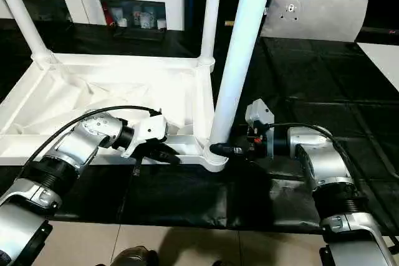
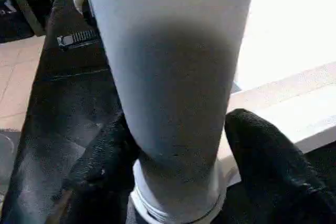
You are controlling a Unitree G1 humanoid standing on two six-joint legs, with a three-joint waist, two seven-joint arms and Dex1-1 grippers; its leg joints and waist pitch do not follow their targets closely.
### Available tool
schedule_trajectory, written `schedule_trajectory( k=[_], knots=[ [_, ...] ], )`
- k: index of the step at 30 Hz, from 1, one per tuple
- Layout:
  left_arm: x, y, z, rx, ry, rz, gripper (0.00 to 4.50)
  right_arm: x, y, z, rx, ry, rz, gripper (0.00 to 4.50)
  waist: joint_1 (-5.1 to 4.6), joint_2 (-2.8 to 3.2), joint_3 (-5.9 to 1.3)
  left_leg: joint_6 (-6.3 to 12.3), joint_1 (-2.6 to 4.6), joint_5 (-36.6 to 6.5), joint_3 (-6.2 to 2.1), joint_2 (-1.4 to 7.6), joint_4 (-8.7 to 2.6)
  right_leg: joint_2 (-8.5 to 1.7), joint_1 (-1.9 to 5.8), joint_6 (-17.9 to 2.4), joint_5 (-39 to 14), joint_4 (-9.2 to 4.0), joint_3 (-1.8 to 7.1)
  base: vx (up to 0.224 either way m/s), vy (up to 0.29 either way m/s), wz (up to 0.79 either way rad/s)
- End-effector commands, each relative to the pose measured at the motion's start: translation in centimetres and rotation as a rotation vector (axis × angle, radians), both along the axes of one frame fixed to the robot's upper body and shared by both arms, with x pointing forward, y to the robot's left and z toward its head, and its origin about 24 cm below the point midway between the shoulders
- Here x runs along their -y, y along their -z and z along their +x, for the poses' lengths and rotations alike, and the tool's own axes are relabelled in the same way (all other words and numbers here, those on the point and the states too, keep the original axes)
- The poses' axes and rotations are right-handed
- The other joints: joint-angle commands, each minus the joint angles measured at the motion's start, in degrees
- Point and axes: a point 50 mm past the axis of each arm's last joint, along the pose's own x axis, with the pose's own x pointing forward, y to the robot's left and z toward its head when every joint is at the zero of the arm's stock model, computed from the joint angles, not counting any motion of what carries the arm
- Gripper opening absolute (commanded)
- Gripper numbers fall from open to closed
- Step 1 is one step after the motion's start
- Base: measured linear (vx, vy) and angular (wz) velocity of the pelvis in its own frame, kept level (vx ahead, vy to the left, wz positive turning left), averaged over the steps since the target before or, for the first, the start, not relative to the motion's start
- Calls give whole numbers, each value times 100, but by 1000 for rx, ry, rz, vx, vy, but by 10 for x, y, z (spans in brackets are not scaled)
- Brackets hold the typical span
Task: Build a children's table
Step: Rotate leg to tighten
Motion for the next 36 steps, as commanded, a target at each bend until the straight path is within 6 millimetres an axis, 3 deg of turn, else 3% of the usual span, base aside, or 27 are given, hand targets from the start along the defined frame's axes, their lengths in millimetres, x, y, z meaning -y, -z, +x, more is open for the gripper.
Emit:
schedule_trajectory(
  k=[1,10,13,15,19,24,29,31,34,36],
  knots=[
    [13,-1,-6,-10,95,3,0,-2,-4,-1,6,-7,13,231,-10,-62,-512,313,150,-1007,-226,498,-379,-585,272,-1294,-1447,-383,318,0,0,0],
    [16,-1,-2,-19,38,-30,0,-6,0,-4,-13,7,34,191,-8,-50,-513,282,163,-1004,-222,503,-378,-586,267,-1289,-1449,-389,317,0,0,0],
    [24,-3,5,-18,-61,-80,0,-10,4,8,5,174,14,191,-24,-42,-494,174,170,-1164,-240,490,-390,-598,256,-1240,-1751,-426,308,0,0,0],
    [28,-5,9,-14,-111,-100,0,-12,7,18,-4,288,-1,190,-92,-59,-476,44,178,-1368,-260,471,-409,-603,252,-1123,-2164,-475,293,0,0,0],
    [43,-8,21,5,-275,-146,0,-26,11,31,-16,439,-19,189,-210,-71,-464,-69,181,-1527,-284,456,-409,-607,246,-1038,-2431,-508,287,0,0,0],
    [62,-16,35,44,-470,-178,0,-49,18,46,-35,659,-78,189,-335,-100,-479,0,162,-1371,-267,419,-392,-601,260,-1033,-2219,-525,288,0,0,0],
    [83,-22,37,85,-532,-213,0,-64,20,53,-48,767,-47,189,-334,-101,-510,182,134,-1006,-238,419,-372,-595,285,-1146,-1592,-461,301,0,0,0],
    [85,-22,36,86,-528,-210,0,-65,19,54,-47,767,-37,244,-324,-100,-525,267,132,-864,-231,421,-366,-583,296,-1187,-1325,-427,297,0,0,0],
    [85,-18,35,87,-532,-193,0,-69,19,52,-38,729,-32,266,-320,-85,-518,405,121,-704,-219,415,-361,-568,301,-1279,-989,-397,294,0,0,0],
    [83,-17,35,84,-531,-188,0,-67,18,52,-36,726,-21,295,-312,-89,-507,410,133,-793,-222,423,-368,-578,311,-1265,-1163,-423,287,0,0,0]
  ],
)
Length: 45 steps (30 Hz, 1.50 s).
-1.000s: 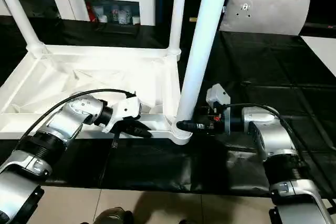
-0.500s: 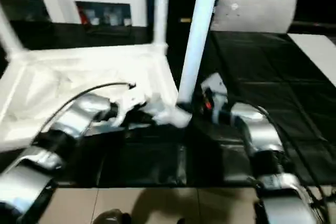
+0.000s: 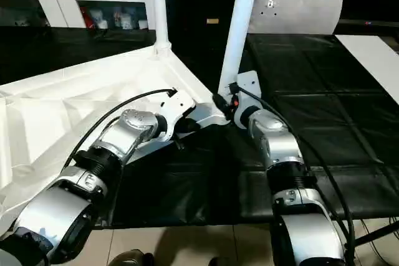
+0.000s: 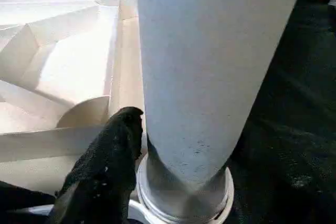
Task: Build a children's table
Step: Rotate leg to tighten
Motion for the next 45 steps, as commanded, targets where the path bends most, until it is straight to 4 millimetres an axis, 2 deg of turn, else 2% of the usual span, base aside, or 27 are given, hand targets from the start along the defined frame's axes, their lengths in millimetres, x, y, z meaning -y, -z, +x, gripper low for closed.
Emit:
schedule_trajectory(
  k=[1,3,4,5,7,8,10,12,15,18,19,24,26,27,31,32,36,38,45],
  knots=[
    [23,-20,0,72,87,-65,0,-14,13,-8,-54,-114,2,302,39,-68,-493,401,134,-830,-227,411,-376,-575,304,-1237,-1238,-422,327,0,0,0],
    [18,-19,0,85,102,-40,0,-5,14,-9,-51,-138,-22,310,44,-80,-491,372,137,-944,-232,419,-383,-574,315,-1189,-1360,-438,324,0,0,0],
    [16,-19,0,92,111,-31,0,-2,14,-9,-51,-147,-29,321,47,-51,-478,366,136,-963,-235,418,-385,-573,306,-1185,-1376,-444,327,0,0,0],
    [15,-18,-1,102,130,-20,0,2,14,-10,-44,-160,-35,333,48,-69,-484,369,136,-985,-233,418,-385,-573,313,-1172,-1369,-452,328,0,0,0],
    [10,-16,-1,102,152,-5,0,12,12,-12,-34,-188,-38,345,54,-74,-488,385,132,-927,-232,423,-383,-570,316,-1216,-1228,-422,329,0,0,0],
    [4,-14,-2,99,176,9,0,23,9,-14,-23,-223,-43,350,79,-21,-484,409,137,-939,-234,422,-376,-579,317,-1239,-1197,-428,328,0,0,0],
    [-4,-11,-4,100,208,28,0,35,6,-18,-15,-271,-63,382,87,-49,-493,442,133,-928,-227,421,-370,-563,330,-1252,-1094,-417,323,0,0,0],
    [-9,-9,-6,97,245,38,0,42,3,-22,-7,-312,-73,388,127,-32,-484,499,128,-923,-219,438,-367,-559,330,-1300,-1034,-416,316,0,0,0],
    [-15,-6,-9,80,292,41,0,50,-2,-26,7,-371,-66,420,135,-17,-456,412,142,-1148,-224,459,-383,-566,310,-1274,-1424,-460,297,0,0,0],
    [-20,-5,-13,69,355,44,0,55,-6,-31,14,-433,-81,441,146,-27,-454,366,141,-1205,-237,471,-393,-572,314,-1228,-1530,-457,299,0,0,0],
    [-24,-4,-16,61,392,46,0,58,-7,-33,16,-461,-89,447,154,-10,-440,359,148,-1217,-235,472,-397,-575,295,-1233,-1548,-464,302,0,0,0],
    [-32,-5,-32,21,594,26,0,64,-12,-45,21,-605,-104,447,225,-8,-447,376,143,-1236,-230,500,-407,-585,291,-1302,-1426,-432,311,0,0,0],
    [-33,-5,-33,15,611,31,0,64,-13,-46,23,-620,-105,447,233,0,-434,351,152,-1299,-230,505,-415,-579,272,-1300,-1513,-437,313,0,0,0],
    [-34,-4,-35,11,631,41,0,64,-13,-48,21,-645,-99,447,255,13,-438,308,182,-1359,-231,511,-415,-588,259,-1294,-1609,-456,314,0,0,0],
    [-39,-5,-41,-13,716,59,0,62,-14,-56,1,-744,-67,447,281,10,-432,250,179,-1437,-241,526,-439,-587,262,-1267,-1652,-447,319,0,0,0],
    [-41,-5,-44,-23,741,61,0,61,-14,-59,-12,-777,-50,431,278,9,-431,237,176,-1458,-243,526,-445,-589,261,-1273,-1662,-448,320,0,0,0],
    [-43,-5,-47,-41,775,60,0,60,-13,-63,-28,-817,-38,417,292,-4,-419,203,174,-1490,-239,517,-444,-606,253,-1218,-1879,-477,324,0,0,0],
    [-43,-6,-49,-47,784,59,0,59,-13,-64,-36,-833,-31,392,292,1,-417,182,173,-1517,-247,523,-451,-604,254,-1188,-1957,-480,321,0,0,0],
    [-43,-6,-51,-59,796,58,0,58,-13,-70,-69,-880,-6,338,300,-7,-427,200,172,-1415,-243,525,-445,-604,250,-1191,-1857,-464,330,0,0,0]
  ],
)
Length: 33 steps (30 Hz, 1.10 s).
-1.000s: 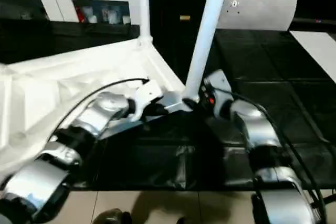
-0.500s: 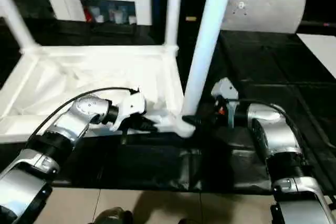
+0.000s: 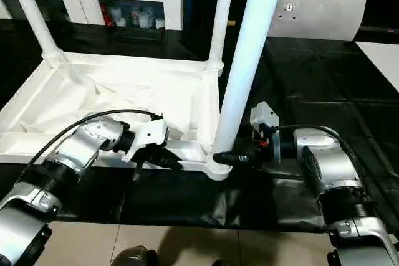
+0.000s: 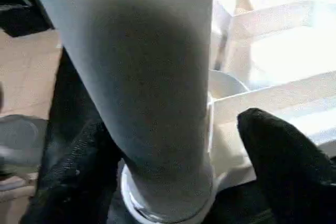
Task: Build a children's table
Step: Rotate leg to tighten
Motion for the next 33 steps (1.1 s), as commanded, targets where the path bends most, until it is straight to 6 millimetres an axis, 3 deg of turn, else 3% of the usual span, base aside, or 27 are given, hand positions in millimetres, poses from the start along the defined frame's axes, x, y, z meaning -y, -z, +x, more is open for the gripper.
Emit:
schedule_trajectory(
  k=[1,12,17,24,27,29,31,33],
  knots=[
    [10,-4,-7,-8,113,6,0,5,-8,0,16,4,-7,325,-29,-20,-435,207,187,-1412,-241,505,-441,-599,239,-1208,-1829,-455,360,0,0,0],
    [11,-2,-7,-18,94,5,0,0,-5,-8,-40,-52,8,246,-35,-27,-417,162,186,-1510,-253,503,-453,-606,232,-1097,-2099,-490,359,0,0,0],
    [12,-2,-6,-20,78,0,0,-4,-4,-9,-47,-59,20,202,-36,-26,-425,147,188,-1479,-249,504,-454,-605,235,-1156,-1968,-474,363,0,0,0],
    [14,-3,-5,-19,29,-21,0,-9,-3,-8,-39,-5,52,195,-50,-31,-413,108,192,-1547,-255,502,-459,-611,232,-1095,-2158,-495,364,0,0,0],
    [24,-1,3,-9,-109,-41,0,-12,9,13,-35,294,-25,195,-118,-36,-407,-26,203,-1669,-282,490,-476,-613,217,-1089,-2348,-507,349,0,0,0],
    [25,-1,4,-11,-132,-37,0,-12,10,17,-36,349,-35,194,-202,-46,-403,-123,202,-1792,-308,458,-469,-641,233,-973,-2724,-555,332,0,0,0],
    [37,-1,9,6,-228,-63,0,-17,13,31,-47,543,-52,193,-288,-37,-395,-133,192,-1801,-311,462,-479,-619,228,-914,-2771,-569,336,0,0,0],
    [46,-4,14,4,-307,-95,0,-22,16,36,-54,625,-65,193,-362,-56,-418,-169,207,-1870,-318,448,-469,-611,226,-909,-2751,-579,321,0,0,0]
  ],
)
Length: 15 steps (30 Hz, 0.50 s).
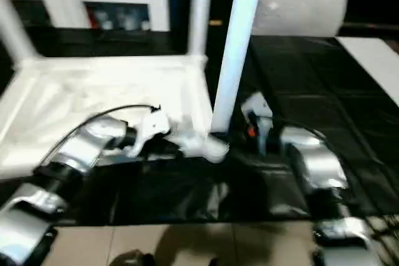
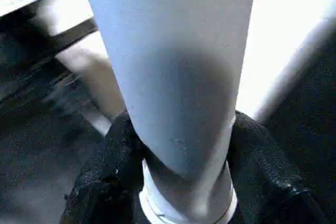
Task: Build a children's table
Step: Rotate leg to tighten
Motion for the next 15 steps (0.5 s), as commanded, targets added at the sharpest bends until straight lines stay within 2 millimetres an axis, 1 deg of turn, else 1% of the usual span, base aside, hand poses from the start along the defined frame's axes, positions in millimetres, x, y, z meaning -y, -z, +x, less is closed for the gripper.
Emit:
schedule_trajectory(
  k=[1,2,3,4,5,6,7,8,9,10,11,13,14,15],
  knots=[
    [34,-10,-2,2,26,-90,0,-2,14,7,-61,158,-67,192,5,-45,-410,-133,167,-1833,-305,436,-463,-610,208,-956,-2670,-553,328,0,0,0],
    [39,-12,2,7,-25,-105,0,-6,15,9,-59,193,-74,192,9,-69,-432,-102,171,-1763,-294,430,-449,-622,220,-958,-2608,-558,335,0,0,0],
    [43,-14,6,12,-69,-118,0,-9,16,11,-55,228,-80,191,2,-74,-437,-74,160,-1682,-281,420,-440,-614,214,-970,-2532,-549,343,0,0,0],
    [47,-15,9,20,-99,-125,0,-12,17,13,-51,255,-85,191,12,-74,-442,-62,179,-1610,-274,410,-432,-599,204,-973,-2462,-546,338,0,0,0],
    [55,-21,16,45,-181,-149,0,-20,19,16,-33,309,-110,191,18,-64,-447,-16,153,-1495,-268,401,-430,-600,219,-971,-2359,-542,341,0,0,0],
    [59,-23,17,49,-204,-162,0,-23,20,18,-24,336,-111,191,24,-70,-461,-5,176,-1438,-255,404,-424,-588,204,-989,-2236,-536,343,0,0,0],
    [61,-24,18,52,-215,-167,0,-25,19,19,-14,343,-100,191,27,-69,-471,6,171,-1392,-251,397,-420,-583,211,-1012,-2150,-524,342,0,0,0],
    [62,-25,18,53,-219,-169,0,-26,19,19,-9,346,-96,191,32,-69,-478,16,152,-1335,-258,404,-423,-592,235,-1034,-2035,-502,341,0,0,0],
    [64,-26,19,60,-230,-174,0,-29,17,20,7,342,-72,191,47,-66,-485,99,136,-1231,-246,412,-422,-590,250,-1071,-1777,-482,349,0,0,0],
    [66,-27,20,64,-242,-174,0,-31,15,21,16,344,-57,225,51,-66,-492,119,137,-1195,-243,413,-417,-589,252,-1092,-1676,-468,352,0,0,0],
    [69,-28,18,60,-241,-177,0,-35,14,21,10,359,-35,225,64,-59,-510,185,130,-1065,-233,402,-407,-586,272,-1133,-1477,-447,352,0,0,0],
    [68,-26,16,58,-233,-174,0,-37,13,20,12,345,-33,225,74,-65,-516,271,115,-905,-229,402,-403,-578,284,-1186,-1264,-419,349,0,0,0],
    [66,-25,16,57,-229,-167,0,-37,12,20,16,336,-37,266,77,-63,-521,317,109,-846,-229,403,-401,-574,294,-1206,-1174,-404,347,0,0,0],
    [63,-23,16,58,-227,-159,0,-36,12,19,19,335,-39,266,78,-58,-519,342,111,-832,-224,402,-398,-572,290,-1223,-1141,-404,347,0,0,0]
  ],
)
